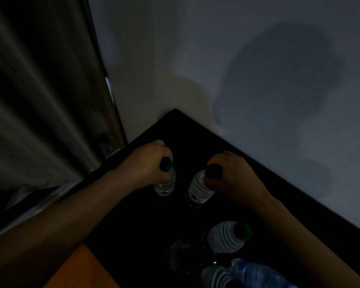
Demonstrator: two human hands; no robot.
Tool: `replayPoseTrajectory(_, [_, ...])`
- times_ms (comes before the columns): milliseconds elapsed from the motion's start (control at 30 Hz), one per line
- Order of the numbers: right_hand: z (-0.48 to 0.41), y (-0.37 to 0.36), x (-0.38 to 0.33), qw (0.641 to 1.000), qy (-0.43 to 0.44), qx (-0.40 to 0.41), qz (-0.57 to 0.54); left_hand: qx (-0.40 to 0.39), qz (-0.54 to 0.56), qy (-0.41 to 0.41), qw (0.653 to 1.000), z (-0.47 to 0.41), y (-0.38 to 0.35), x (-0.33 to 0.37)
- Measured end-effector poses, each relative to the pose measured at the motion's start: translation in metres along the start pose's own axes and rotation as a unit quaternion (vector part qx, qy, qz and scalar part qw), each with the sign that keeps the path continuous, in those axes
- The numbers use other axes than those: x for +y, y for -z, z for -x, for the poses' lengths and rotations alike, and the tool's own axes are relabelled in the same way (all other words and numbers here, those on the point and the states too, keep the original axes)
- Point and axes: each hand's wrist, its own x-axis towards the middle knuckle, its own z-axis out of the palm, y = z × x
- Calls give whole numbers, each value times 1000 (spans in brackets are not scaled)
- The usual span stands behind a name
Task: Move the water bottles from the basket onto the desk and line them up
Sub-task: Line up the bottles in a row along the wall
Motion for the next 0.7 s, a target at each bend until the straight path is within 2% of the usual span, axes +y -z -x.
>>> replayPoseTrajectory(367, [-58, 44, 38, 995, -4, 99, 16, 35, -60, -27, 997, -142, 28, 1])
replayPoseTrajectory(700, [-95, 48, 68, 993, -31, 110, 7, 0, -85, -19, 996, -244, 33, -1])
